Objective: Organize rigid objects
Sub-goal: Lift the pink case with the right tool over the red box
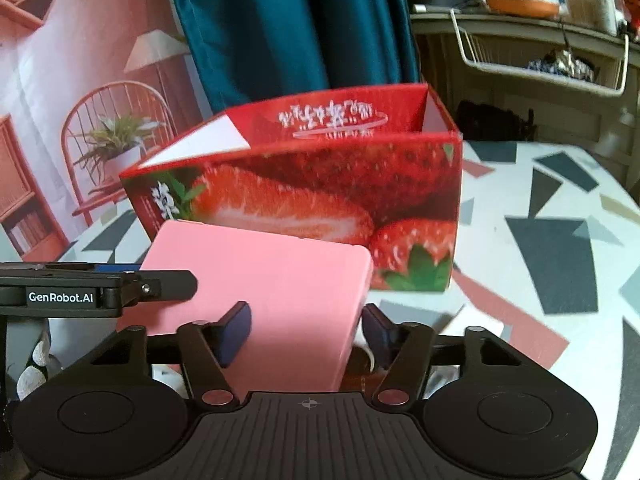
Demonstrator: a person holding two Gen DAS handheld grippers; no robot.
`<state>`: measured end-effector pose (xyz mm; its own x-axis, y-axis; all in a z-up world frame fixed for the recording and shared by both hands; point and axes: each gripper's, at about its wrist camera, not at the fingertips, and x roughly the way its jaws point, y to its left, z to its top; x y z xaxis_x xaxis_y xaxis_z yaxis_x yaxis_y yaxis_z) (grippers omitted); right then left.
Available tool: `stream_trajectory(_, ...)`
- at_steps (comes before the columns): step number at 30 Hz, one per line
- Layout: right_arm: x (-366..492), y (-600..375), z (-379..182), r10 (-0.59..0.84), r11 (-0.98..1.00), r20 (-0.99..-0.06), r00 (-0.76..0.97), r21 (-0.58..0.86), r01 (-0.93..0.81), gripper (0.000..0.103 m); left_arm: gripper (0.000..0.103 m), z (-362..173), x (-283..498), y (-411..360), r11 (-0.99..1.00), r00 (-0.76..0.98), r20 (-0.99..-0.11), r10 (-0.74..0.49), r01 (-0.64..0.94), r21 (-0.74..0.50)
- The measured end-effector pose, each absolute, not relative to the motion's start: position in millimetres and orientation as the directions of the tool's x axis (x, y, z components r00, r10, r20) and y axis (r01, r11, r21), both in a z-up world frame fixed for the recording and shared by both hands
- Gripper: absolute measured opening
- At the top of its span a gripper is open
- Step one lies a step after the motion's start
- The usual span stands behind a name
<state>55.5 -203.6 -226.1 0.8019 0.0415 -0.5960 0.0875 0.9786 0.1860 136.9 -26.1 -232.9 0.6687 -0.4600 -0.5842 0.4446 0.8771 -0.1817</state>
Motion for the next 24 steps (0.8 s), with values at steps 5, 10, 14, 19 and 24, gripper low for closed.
stream_trajectory(5, 55.1, -204.0, -213.6, 0.036, 0.981, -0.568, 0.822, 0.177, 0.079, 0.047, 0.07, -223.5, 132.9, -21.8, 0.882, 0.696, -0.552, -0.459, 0.432, -0.188)
stream_trajectory(10, 52.6, -204.6, -198.2, 0.031, 0.982, -0.534, 0.845, 0.176, 0.075, 0.044, 0.07, -210.3, 126.0, -23.0, 0.88, 0.72, -0.516, -0.464, 0.44, -0.178)
stream_trajectory(14, 49.7, -202.7, -182.4, 0.028, 0.983, -0.499, 0.866, 0.171, 0.067, 0.043, 0.07, -197.3, 123.0, -22.5, 0.879, 0.739, -0.483, -0.469, 0.441, -0.179)
stream_trajectory(19, 55.0, -202.4, -154.9, 0.027, 0.988, -0.443, 0.896, 0.149, 0.044, 0.043, 0.07, -173.4, 124.4, -21.8, 0.881, 0.768, -0.437, -0.469, 0.44, -0.172)
stream_trajectory(24, 81.2, -207.8, -113.5, 0.008, 0.996, -0.365, 0.931, 0.089, 0.026, 0.043, 0.07, -135.5, 151.6, -28.0, 0.878, 0.789, -0.387, -0.477, 0.446, -0.173)
